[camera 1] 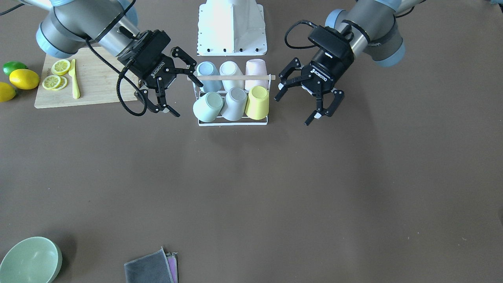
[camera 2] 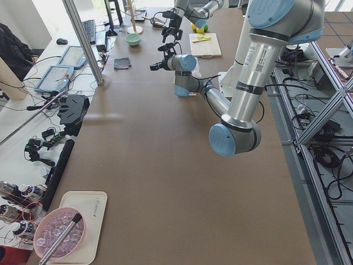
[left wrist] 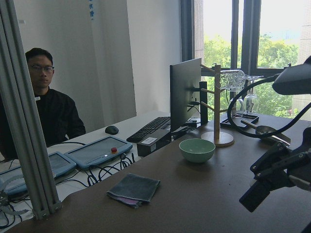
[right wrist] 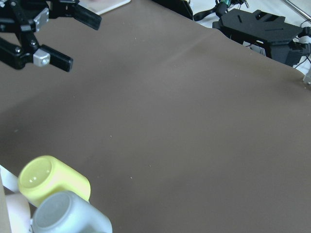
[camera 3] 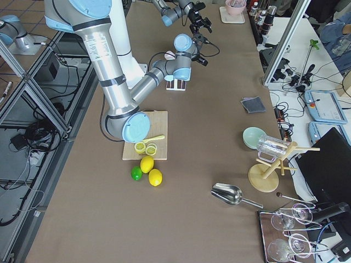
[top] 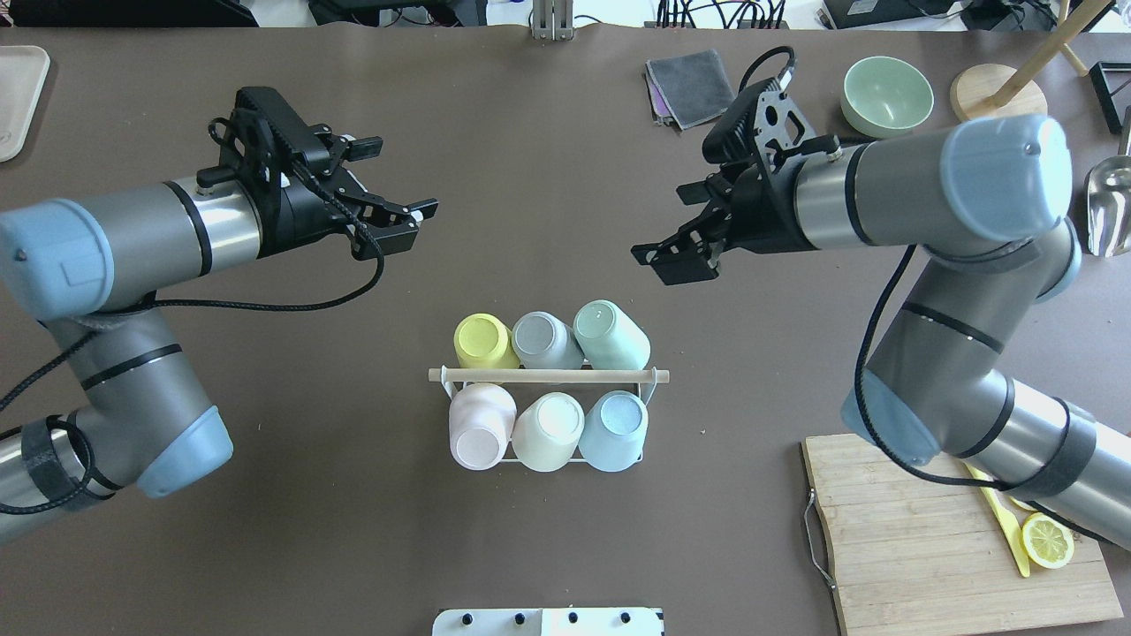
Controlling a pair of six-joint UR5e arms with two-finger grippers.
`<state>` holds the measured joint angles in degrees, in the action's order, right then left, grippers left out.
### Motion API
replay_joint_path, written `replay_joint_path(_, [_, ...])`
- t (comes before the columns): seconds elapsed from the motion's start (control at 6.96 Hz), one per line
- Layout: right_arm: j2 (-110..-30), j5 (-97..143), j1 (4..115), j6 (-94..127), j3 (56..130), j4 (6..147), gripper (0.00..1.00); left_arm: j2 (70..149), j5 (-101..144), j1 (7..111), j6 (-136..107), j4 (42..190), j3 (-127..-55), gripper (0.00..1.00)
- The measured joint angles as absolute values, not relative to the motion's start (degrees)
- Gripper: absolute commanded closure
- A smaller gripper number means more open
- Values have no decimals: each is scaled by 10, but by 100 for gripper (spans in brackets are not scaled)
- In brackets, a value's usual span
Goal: Place cup on cup holder
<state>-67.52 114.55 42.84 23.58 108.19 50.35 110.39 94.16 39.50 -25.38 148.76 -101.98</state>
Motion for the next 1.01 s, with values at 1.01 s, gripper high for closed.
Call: replay_joint_path(1.01, [-720, 1198, 567, 16, 1216, 1043, 0, 1086, 1181, 504, -252, 985, -1024, 2])
